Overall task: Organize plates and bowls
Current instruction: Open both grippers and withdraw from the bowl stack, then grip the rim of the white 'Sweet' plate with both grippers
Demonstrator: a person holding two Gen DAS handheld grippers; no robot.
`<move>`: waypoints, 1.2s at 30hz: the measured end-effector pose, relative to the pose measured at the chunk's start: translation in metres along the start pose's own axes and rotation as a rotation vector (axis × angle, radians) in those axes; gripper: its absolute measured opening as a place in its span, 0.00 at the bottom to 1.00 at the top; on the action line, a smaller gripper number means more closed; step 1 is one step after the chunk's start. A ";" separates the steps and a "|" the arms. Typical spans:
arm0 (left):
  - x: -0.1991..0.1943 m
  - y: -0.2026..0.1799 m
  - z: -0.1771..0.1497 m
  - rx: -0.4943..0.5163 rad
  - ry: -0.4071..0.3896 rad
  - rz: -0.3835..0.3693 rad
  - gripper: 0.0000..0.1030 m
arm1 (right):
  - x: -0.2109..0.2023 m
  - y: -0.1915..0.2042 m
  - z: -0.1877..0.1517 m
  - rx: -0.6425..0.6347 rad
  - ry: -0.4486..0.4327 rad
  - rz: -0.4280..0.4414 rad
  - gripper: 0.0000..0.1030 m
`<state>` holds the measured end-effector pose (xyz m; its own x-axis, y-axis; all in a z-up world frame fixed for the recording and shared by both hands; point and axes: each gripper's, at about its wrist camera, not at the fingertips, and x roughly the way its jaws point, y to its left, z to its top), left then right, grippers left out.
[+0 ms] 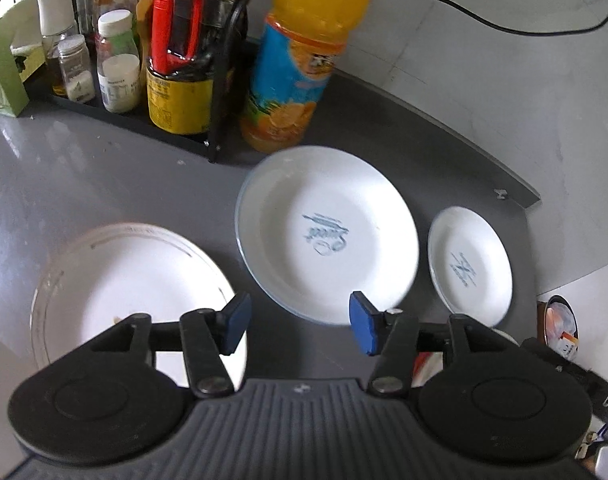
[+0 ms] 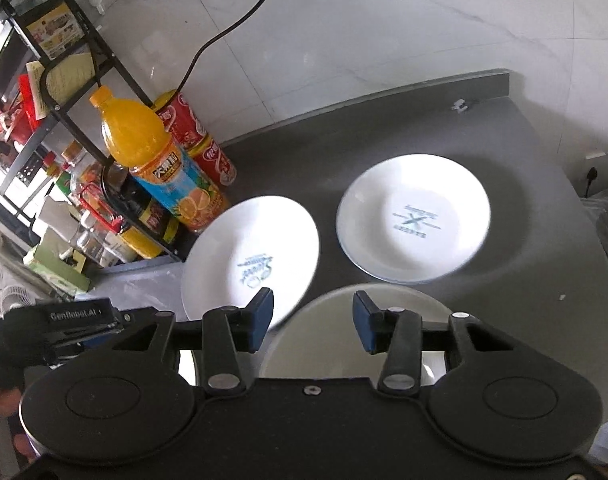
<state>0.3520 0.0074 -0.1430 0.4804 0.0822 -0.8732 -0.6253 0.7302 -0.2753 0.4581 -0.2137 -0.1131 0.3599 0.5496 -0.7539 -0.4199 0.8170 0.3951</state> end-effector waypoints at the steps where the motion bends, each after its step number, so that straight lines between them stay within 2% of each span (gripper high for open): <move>1: 0.003 0.005 0.002 0.003 0.007 -0.001 0.52 | 0.003 0.004 0.002 0.007 -0.003 -0.007 0.43; 9: 0.038 0.044 0.022 0.042 0.045 -0.022 0.52 | 0.047 0.032 0.018 0.088 0.028 -0.049 0.46; 19: 0.093 0.069 0.049 0.069 0.109 -0.050 0.52 | 0.108 0.041 0.025 0.183 0.121 -0.206 0.46; 26: 0.127 0.074 0.059 0.086 0.147 -0.048 0.52 | 0.148 0.047 0.034 0.165 0.190 -0.296 0.48; 31: 0.141 0.073 0.061 0.070 0.157 -0.058 0.47 | 0.176 0.048 0.035 0.136 0.253 -0.332 0.48; 35: 0.148 0.075 0.063 0.039 0.160 -0.066 0.42 | 0.194 0.046 0.033 0.135 0.304 -0.341 0.48; 36: 0.149 0.075 0.064 0.039 0.158 -0.066 0.38 | 0.197 0.044 0.032 0.140 0.314 -0.340 0.46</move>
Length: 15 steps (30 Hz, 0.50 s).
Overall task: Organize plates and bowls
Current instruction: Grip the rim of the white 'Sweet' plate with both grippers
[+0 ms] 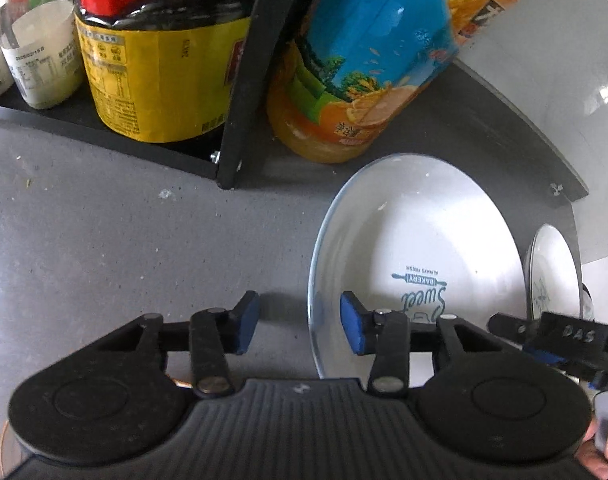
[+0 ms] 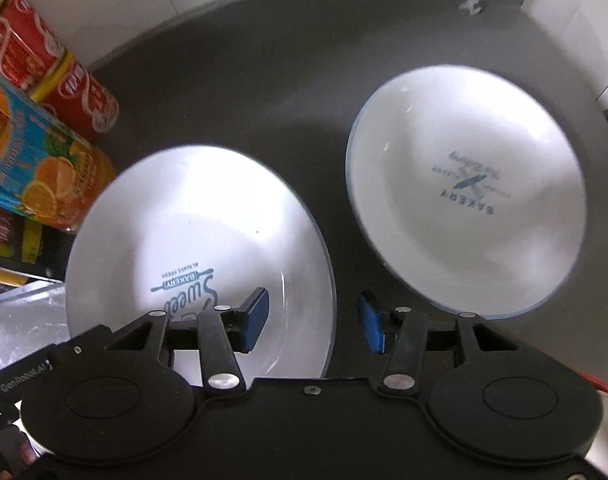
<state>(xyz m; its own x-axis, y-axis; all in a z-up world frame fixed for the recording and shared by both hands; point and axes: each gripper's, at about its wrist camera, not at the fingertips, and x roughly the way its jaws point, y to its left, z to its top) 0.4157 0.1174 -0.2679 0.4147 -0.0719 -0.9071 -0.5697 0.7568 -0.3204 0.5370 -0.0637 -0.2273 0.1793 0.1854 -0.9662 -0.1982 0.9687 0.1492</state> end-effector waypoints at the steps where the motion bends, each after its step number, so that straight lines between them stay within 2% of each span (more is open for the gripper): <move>1: 0.000 0.000 0.001 0.001 -0.001 -0.003 0.34 | 0.003 0.000 0.000 0.003 0.006 0.004 0.41; 3: 0.003 0.001 0.002 -0.009 -0.001 -0.013 0.27 | 0.008 -0.001 0.001 0.003 0.023 0.018 0.31; 8: 0.009 0.006 0.003 -0.076 0.024 -0.072 0.14 | 0.014 -0.006 0.002 0.010 0.022 0.056 0.29; 11: 0.011 0.007 0.002 -0.099 0.024 -0.077 0.13 | 0.015 -0.007 0.002 0.003 0.024 0.065 0.28; 15: 0.009 0.005 -0.002 -0.103 0.013 -0.068 0.13 | 0.014 -0.016 0.004 0.011 0.016 0.103 0.22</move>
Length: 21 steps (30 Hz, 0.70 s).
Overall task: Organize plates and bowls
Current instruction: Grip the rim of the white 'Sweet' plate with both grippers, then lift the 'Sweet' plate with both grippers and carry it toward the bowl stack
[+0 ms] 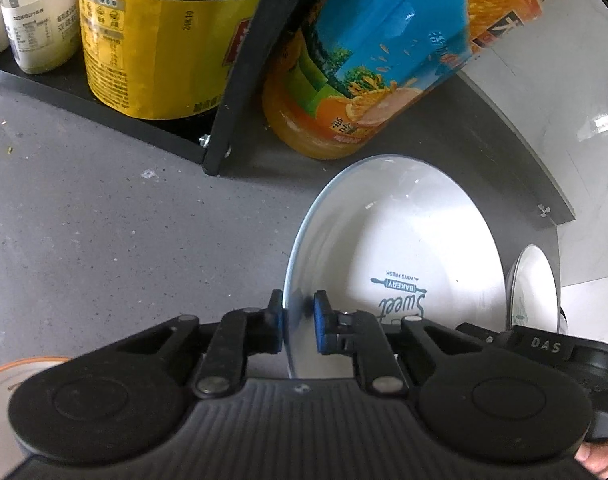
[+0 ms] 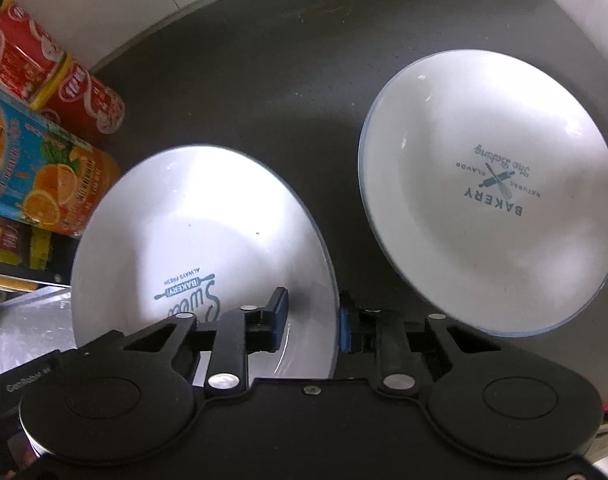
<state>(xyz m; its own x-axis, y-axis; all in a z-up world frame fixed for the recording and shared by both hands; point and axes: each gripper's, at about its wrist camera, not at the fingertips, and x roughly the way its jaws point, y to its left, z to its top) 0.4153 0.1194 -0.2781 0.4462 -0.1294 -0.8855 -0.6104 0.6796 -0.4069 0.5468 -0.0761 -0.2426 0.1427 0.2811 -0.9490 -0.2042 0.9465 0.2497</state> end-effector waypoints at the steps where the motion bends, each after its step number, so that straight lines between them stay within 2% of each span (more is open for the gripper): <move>1: -0.001 0.001 -0.001 -0.009 -0.001 -0.002 0.13 | -0.003 -0.001 -0.001 -0.009 -0.007 0.008 0.20; 4: -0.007 0.001 -0.002 -0.022 -0.009 0.001 0.13 | -0.010 0.001 -0.002 -0.058 -0.031 0.028 0.17; 12: -0.025 -0.004 -0.011 -0.045 -0.043 0.031 0.12 | -0.034 -0.011 -0.010 -0.089 -0.080 0.131 0.07; 21: -0.049 -0.009 -0.028 -0.061 -0.083 0.042 0.10 | -0.048 -0.031 -0.014 -0.096 -0.109 0.222 0.07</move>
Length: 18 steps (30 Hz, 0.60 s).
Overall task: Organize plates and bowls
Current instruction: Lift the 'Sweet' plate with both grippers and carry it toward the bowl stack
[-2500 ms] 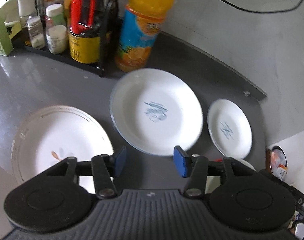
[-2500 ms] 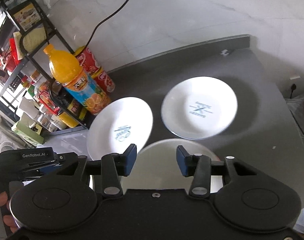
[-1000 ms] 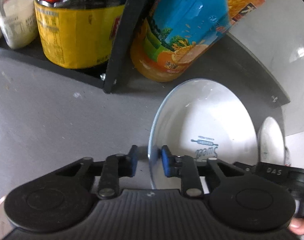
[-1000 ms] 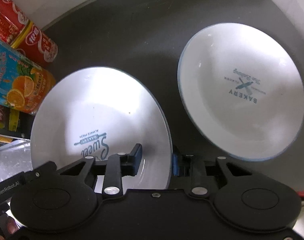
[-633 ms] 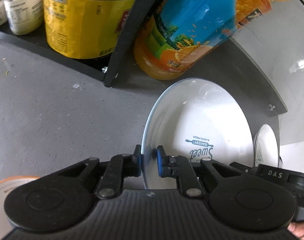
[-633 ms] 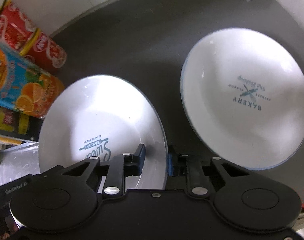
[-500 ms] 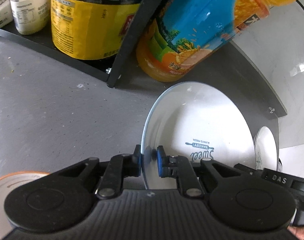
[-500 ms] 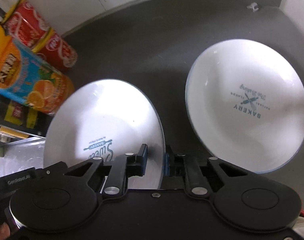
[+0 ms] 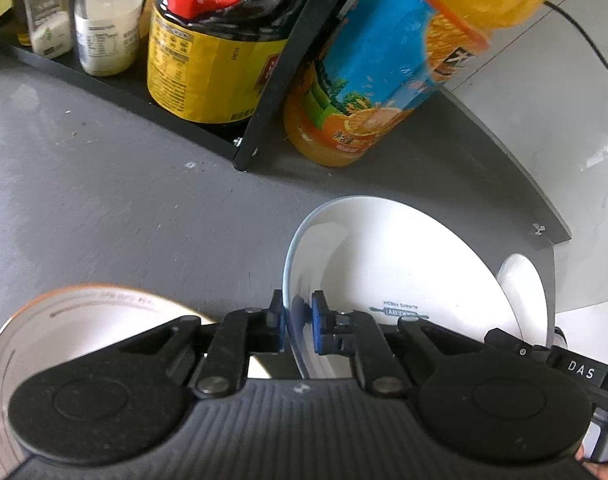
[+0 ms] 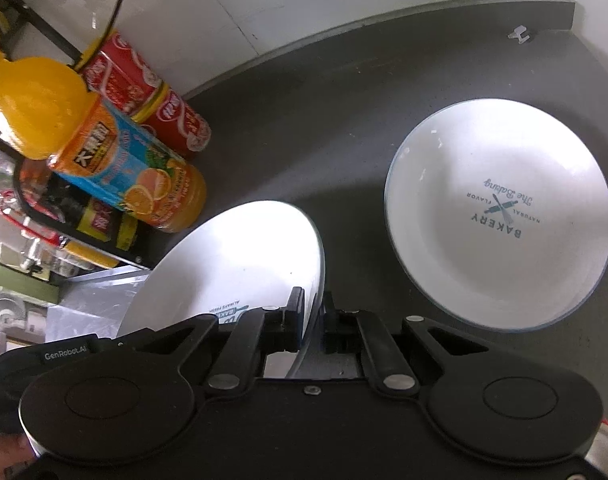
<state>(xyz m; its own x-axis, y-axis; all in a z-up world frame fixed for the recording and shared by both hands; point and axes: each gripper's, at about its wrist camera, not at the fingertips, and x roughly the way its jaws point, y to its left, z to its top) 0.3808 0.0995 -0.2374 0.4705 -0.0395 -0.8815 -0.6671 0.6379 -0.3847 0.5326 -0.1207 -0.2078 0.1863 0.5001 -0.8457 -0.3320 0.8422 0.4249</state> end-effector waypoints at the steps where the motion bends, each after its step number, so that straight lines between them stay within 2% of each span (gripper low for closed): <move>1: -0.004 0.000 -0.002 -0.009 -0.005 -0.001 0.10 | -0.003 -0.001 -0.001 -0.001 -0.004 0.011 0.07; 7: -0.045 0.002 -0.020 -0.040 -0.086 -0.003 0.09 | -0.029 0.009 -0.008 -0.055 -0.034 0.083 0.07; 18: -0.090 0.038 -0.048 -0.110 -0.138 0.008 0.09 | -0.044 0.043 -0.034 -0.145 -0.027 0.135 0.07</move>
<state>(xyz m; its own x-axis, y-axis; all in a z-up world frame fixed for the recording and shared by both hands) 0.2856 0.0903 -0.1858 0.5342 0.0760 -0.8419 -0.7269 0.5498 -0.4116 0.4783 -0.1138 -0.1633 0.1550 0.6137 -0.7742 -0.4851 0.7300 0.4815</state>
